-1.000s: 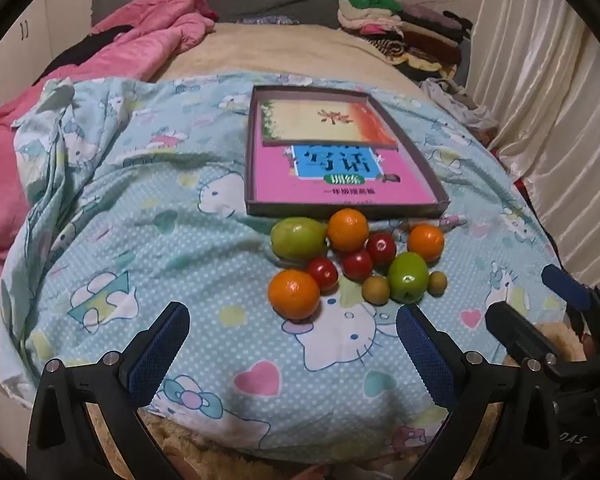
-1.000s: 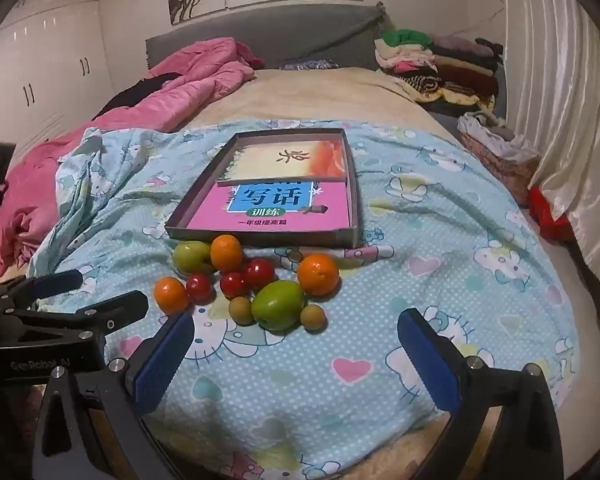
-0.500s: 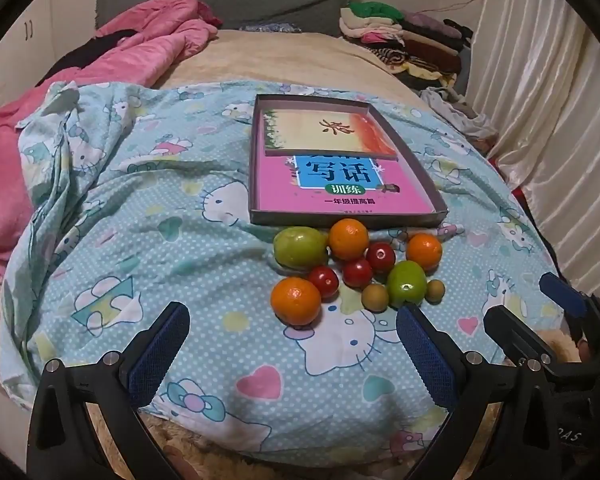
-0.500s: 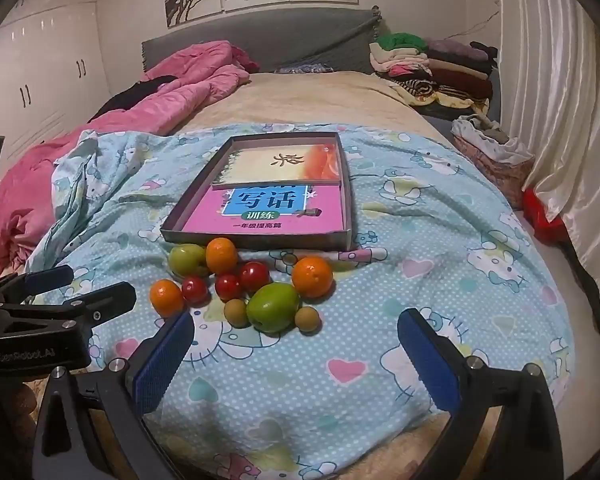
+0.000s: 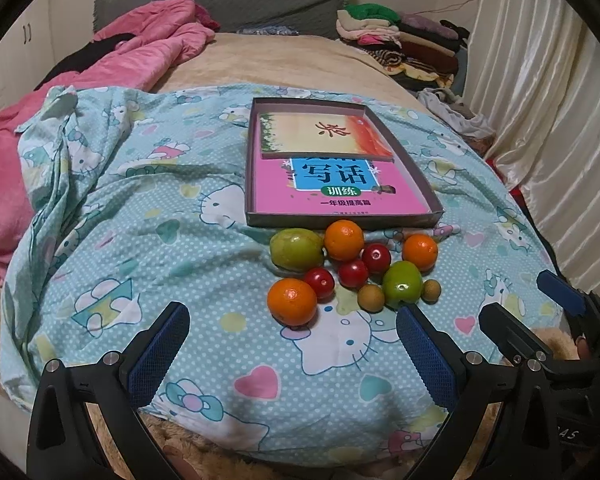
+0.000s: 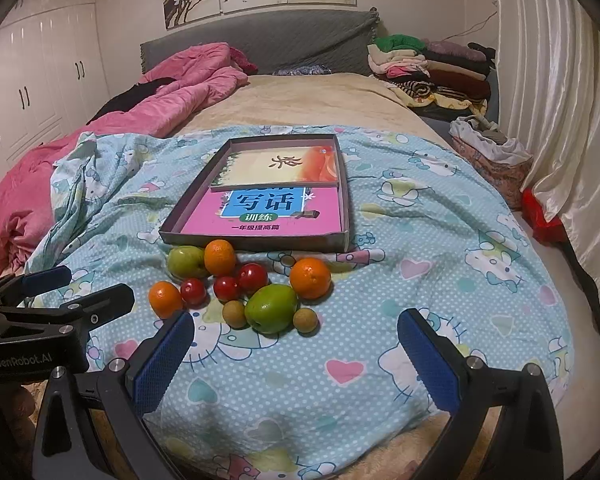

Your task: Organize fruits

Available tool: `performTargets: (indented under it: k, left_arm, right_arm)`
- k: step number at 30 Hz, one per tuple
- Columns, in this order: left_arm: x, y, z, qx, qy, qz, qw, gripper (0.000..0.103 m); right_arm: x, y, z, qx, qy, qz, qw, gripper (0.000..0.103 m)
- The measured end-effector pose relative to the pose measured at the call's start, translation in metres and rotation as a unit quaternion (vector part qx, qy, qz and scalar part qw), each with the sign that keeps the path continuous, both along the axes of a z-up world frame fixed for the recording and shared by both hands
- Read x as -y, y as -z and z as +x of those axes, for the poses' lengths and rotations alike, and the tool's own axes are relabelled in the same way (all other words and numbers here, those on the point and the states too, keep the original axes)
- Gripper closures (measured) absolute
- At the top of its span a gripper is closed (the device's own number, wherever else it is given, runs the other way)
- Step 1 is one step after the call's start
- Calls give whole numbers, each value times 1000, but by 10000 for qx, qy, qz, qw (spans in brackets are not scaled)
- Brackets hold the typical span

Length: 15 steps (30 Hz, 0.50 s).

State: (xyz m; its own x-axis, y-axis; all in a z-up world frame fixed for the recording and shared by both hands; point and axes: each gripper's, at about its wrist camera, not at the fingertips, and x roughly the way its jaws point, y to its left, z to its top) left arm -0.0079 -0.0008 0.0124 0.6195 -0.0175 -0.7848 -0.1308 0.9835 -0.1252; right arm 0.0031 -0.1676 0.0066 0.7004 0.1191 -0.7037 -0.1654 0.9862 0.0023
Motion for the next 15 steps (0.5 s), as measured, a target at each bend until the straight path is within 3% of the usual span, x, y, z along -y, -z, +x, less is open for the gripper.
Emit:
performTargets:
  k: [15]
  left_arm:
    - [-1,-2,0,26,13,-20,10000,0]
  right_arm:
    - [2,-1,1,26,14,1,10000,0]
